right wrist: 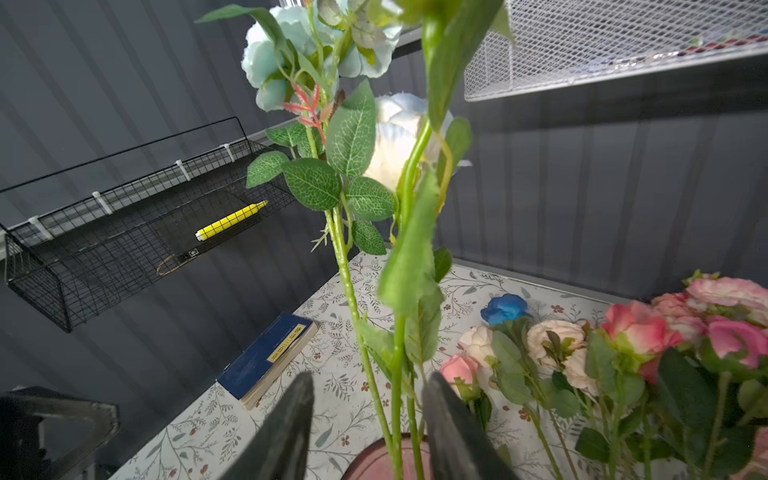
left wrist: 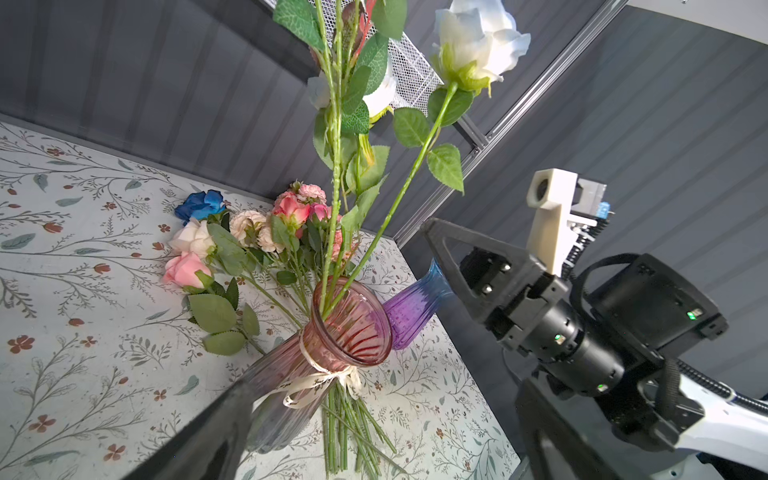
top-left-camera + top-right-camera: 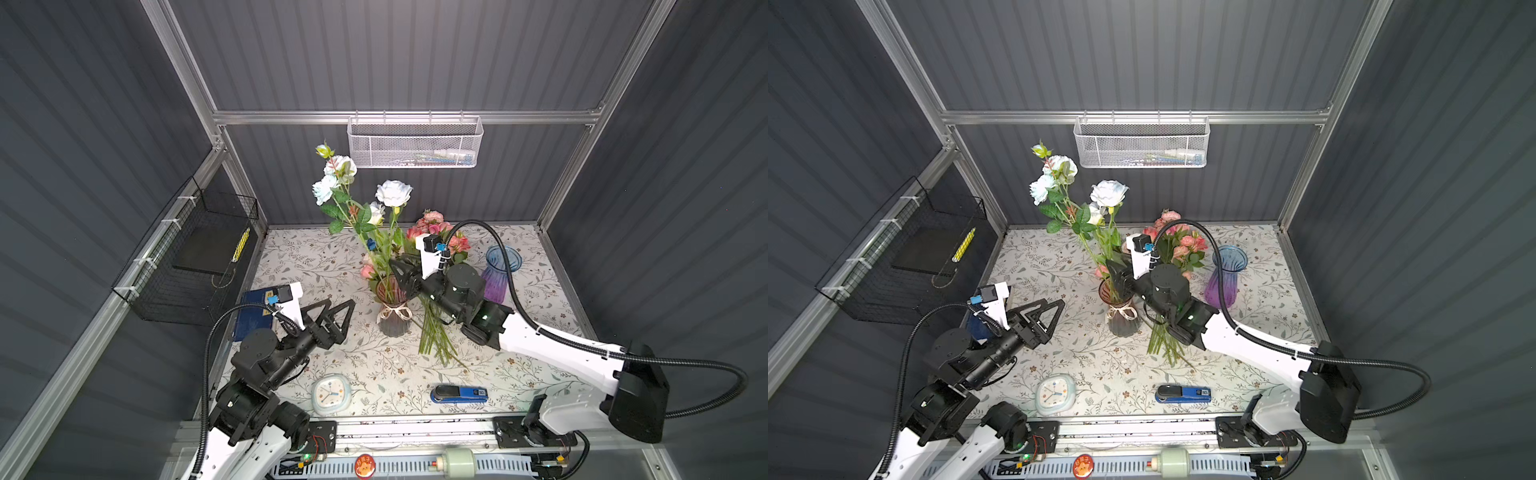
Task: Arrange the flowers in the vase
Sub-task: 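Carry the white rose over the pink vase and lower its stem in, then open the right gripper and draw it back from the vase, then reach the right gripper down and grasp another stem in the bunch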
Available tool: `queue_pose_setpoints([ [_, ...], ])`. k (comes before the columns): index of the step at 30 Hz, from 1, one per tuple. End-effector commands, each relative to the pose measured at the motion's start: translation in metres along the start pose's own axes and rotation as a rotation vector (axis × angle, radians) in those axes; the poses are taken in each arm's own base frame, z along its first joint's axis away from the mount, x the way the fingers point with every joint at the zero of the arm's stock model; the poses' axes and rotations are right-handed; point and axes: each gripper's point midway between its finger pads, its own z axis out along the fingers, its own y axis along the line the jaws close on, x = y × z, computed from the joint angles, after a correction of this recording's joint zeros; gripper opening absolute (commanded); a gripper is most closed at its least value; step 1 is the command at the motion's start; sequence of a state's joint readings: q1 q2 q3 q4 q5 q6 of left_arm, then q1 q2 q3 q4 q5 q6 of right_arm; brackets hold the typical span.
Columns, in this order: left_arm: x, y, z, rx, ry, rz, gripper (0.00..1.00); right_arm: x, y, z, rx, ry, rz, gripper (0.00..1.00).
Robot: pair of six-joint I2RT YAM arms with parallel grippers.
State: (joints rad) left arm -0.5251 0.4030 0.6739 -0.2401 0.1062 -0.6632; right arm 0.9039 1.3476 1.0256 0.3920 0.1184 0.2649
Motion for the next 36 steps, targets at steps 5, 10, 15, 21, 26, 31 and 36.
queue_pose_setpoints([
  [5,0.0,-0.004,0.001,0.026,-0.004,-0.008,1.0,0.013,0.012,-0.033,-0.073,0.132,0.074,0.68],
  [10,0.002,-0.002,0.001,0.023,-0.002,-0.009,1.0,0.013,0.003,-0.071,-0.054,0.112,0.085,0.73],
  [15,0.005,0.0,0.0,0.014,0.002,-0.006,1.0,0.043,-0.024,-0.096,0.038,0.199,0.104,0.69],
  [21,0.012,0.008,0.002,-0.002,0.017,-0.014,1.0,0.113,-0.071,-0.096,0.154,0.41,0.221,0.56],
  [26,0.016,0.012,0.003,-0.016,0.032,-0.017,0.99,0.169,-0.104,-0.077,0.228,0.601,0.248,0.47],
  [31,0.018,0.014,0.002,-0.025,0.032,-0.015,1.0,0.198,-0.141,-0.05,0.312,0.705,0.267,0.36],
  [36,0.019,0.015,0.001,-0.029,0.035,-0.018,1.0,0.21,-0.178,-0.018,0.39,0.735,0.256,0.31],
])
